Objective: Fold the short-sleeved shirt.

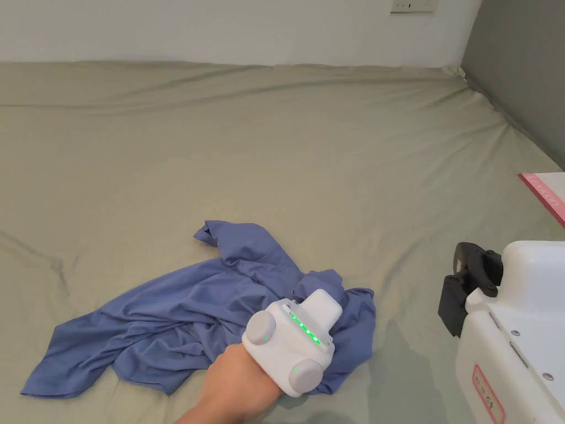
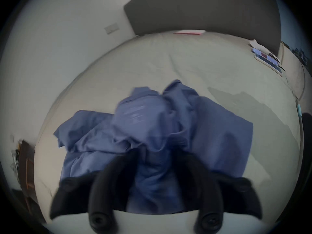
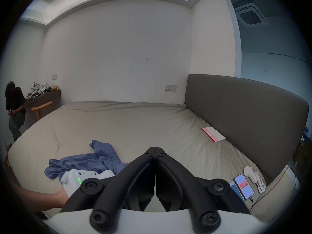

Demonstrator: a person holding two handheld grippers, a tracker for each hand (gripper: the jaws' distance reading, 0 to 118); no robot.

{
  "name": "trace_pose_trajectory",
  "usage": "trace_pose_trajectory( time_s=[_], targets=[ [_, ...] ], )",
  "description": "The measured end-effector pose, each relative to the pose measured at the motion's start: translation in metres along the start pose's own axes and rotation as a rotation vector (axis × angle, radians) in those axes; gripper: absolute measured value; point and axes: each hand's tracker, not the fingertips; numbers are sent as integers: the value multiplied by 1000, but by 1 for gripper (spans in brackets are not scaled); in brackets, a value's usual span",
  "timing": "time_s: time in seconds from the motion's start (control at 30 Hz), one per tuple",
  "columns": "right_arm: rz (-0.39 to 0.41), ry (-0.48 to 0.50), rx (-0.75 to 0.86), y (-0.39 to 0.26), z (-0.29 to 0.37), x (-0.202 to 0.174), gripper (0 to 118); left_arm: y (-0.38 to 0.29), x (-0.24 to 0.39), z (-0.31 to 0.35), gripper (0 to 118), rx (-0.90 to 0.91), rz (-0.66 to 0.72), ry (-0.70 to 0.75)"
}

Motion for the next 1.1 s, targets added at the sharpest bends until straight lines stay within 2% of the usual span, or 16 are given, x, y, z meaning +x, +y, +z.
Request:
trace_pose_trajectory(
  time_s=[0.03, 0.07, 0.1, 0.13, 0.3, 0.47, 0.63, 0.77, 0.83, 1.1],
  targets=[
    [-2, 4, -6, -1, -1, 0, 2, 2, -10, 10, 73, 6, 41, 6],
    [0, 8, -11, -1, -2, -1, 2, 2, -19, 16, 95, -7, 89, -27],
    [3, 12, -14, -1, -2, -3, 1, 1, -27, 25, 108, -8, 158, -52],
    [8, 17, -15, -1, -2, -5, 1, -2, -38, 40, 113, 17, 225, -66],
    [71, 54, 31, 14, 11, -21, 2, -5, -92, 147, 113, 277, 422, 14],
    [107, 104, 117, 41, 34, -42, 2, -18, -129, 279, 111, 537, 469, 226],
    [145, 164, 197, 64, 61, -68, 2, -34, -132, 368, 96, 662, 473, 424],
    [170, 193, 248, 74, 80, -89, 2, -44, -122, 396, 16, 689, 460, 550],
    [182, 196, 275, 74, 86, -100, 1, -52, -114, 401, 0, 728, 468, 533],
    [208, 209, 286, 68, 98, -115, 1, -64, -97, 409, 0, 703, 474, 599]
  ],
)
